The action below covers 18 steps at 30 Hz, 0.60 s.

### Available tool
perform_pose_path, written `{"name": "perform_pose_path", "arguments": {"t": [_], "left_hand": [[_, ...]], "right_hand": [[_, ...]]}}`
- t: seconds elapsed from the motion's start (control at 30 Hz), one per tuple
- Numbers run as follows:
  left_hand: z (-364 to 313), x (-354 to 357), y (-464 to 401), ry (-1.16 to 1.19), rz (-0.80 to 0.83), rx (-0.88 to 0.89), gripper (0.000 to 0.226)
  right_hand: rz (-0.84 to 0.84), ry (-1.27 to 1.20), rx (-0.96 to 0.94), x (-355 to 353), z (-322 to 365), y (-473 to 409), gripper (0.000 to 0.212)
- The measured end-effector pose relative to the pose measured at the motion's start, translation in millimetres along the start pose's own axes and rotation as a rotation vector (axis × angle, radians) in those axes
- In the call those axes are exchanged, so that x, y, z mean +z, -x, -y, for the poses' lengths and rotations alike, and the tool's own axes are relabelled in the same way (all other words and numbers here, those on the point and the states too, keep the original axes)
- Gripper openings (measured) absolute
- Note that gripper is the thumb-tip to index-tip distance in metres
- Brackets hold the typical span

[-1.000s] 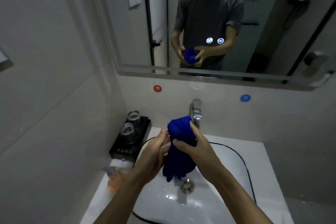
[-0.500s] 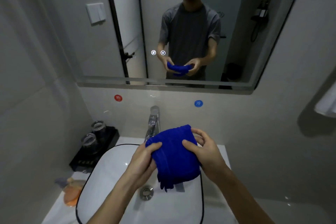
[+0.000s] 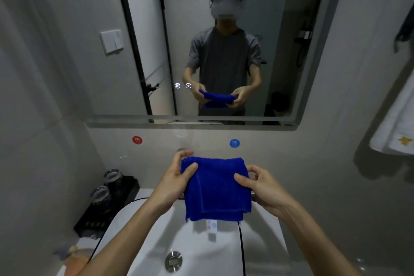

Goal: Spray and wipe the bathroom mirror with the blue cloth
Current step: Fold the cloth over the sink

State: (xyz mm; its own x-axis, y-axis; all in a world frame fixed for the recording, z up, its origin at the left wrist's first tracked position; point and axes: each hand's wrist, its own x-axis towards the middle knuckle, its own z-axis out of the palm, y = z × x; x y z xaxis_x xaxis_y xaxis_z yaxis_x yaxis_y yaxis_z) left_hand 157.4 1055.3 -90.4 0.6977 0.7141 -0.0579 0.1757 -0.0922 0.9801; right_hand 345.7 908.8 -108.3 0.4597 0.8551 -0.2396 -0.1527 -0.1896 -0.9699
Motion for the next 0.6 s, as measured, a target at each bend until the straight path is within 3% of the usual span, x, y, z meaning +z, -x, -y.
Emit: {"name": "perform_pose_path", "arguments": {"t": [0.1, 0.2, 0.3, 0.47, 0.53, 0.6], "left_hand": [[8.8, 2.2, -9.3, 0.103, 0.035, -0.139, 0.035], [20.6, -0.7, -15.4, 0.183, 0.17, -0.168, 0.066], [24.8, -2.3, -14.4, -0.131, 0.343, -0.085, 0.081], [34.5, 3.1, -17.0, -0.675, 0.332, 0.086, 0.08], [35.4, 3.6, -17.9, -0.828, 0.3, 0.169, 0.068], [34.5, 3.1, -21.7, -0.907, 0.29, 0.258, 0.049]], "right_hand": [[-0.025, 0.081, 0.039, 4.4, -1.8, -6.2, 0.04], [0.072, 0.086, 0.035, 3.3, -2.0, -7.5, 0.038], [0.178, 0.279, -0.001, 0.9, -2.0, -6.6, 0.049], [0.255, 0.645, -0.033, 3.5, -5.9, -11.9, 0.082], [0.234, 0.867, -0.103, 5.3, -7.7, -14.1, 0.075], [0.212, 0.996, -0.199, 7.5, -3.6, -14.2, 0.046]]}}
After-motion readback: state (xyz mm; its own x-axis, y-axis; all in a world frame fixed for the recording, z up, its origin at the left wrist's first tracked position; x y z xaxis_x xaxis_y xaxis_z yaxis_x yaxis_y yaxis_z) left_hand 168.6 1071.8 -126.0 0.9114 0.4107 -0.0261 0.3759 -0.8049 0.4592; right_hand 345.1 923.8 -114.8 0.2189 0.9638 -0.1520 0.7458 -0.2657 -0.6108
